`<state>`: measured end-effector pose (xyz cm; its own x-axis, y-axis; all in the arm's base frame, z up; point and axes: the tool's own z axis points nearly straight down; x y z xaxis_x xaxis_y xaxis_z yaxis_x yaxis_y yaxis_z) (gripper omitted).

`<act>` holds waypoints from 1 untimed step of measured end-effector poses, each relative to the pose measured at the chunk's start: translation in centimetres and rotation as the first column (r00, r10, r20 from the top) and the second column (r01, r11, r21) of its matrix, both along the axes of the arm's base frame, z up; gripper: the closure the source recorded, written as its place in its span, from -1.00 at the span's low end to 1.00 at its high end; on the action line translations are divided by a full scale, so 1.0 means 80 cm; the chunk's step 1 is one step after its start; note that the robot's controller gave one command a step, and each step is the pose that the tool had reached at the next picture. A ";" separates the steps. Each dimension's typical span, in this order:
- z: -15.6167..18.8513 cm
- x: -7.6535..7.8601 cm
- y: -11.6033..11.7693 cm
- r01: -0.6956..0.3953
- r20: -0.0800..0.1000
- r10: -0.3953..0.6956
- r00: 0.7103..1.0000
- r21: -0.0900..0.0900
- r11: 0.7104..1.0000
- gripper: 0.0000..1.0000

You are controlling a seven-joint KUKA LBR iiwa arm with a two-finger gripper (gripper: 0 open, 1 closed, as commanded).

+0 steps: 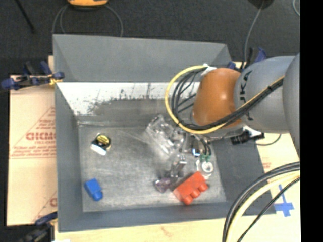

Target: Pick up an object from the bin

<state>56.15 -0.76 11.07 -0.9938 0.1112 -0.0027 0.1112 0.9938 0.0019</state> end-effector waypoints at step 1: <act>0.005 -0.019 0.005 -0.230 -0.001 0.230 0.973 -0.004 0.973 -1.00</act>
Offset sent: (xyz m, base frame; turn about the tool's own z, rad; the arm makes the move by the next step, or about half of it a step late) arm -0.0163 0.0053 0.0030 -0.2337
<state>54.62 -0.39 11.44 -0.9927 -0.1206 -0.0025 -0.1206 0.9927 -0.0022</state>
